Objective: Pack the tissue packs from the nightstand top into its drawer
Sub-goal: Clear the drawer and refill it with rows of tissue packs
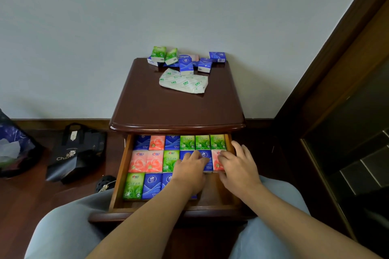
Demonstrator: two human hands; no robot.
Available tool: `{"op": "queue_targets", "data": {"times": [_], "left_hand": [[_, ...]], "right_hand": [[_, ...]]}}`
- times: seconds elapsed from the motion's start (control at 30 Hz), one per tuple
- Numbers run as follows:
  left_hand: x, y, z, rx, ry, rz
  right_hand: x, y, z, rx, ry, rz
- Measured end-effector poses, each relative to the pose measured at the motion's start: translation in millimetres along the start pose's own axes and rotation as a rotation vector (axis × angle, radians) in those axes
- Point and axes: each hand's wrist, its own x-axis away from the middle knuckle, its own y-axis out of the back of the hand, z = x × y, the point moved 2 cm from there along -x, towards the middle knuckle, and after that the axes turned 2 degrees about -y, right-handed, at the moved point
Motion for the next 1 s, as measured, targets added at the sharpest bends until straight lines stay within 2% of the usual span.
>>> {"op": "queue_targets", "data": {"times": [0.17, 0.3, 0.37, 0.53, 0.73, 0.83, 1.0], "left_hand": [[-2.3, 48.7, 15.9, 0.093, 0.006, -0.393], [-11.7, 83.3, 45.0, 0.108, 0.085, -0.619], [-20.1, 91.8, 62.1, 0.089, 0.156, -0.62], [-47.6, 91.5, 98.6, 0.03, 0.314, -0.478], [-76.2, 80.3, 112.6, -0.052, 0.238, -0.557], [-92.5, 81.2, 113.1, -0.078, 0.251, -0.511], [-101.1, 86.4, 110.9, -0.054, 0.204, -0.56]], "right_hand": [[-14.8, 32.8, -9.2, -0.059, 0.022, -0.359], [-47.1, 63.1, -6.5, -0.23, -0.028, -0.442], [-63.7, 70.0, -1.7, -0.337, -0.049, -0.424], [-108.1, 76.1, 10.6, -0.619, -0.171, -0.431], [-195.0, 79.2, 2.5, -0.703, -0.296, -0.366], [-245.7, 77.2, -8.0, -0.808, -0.4, -0.322], [-312.3, 71.0, -12.5, -0.744, -0.342, -0.245]]}}
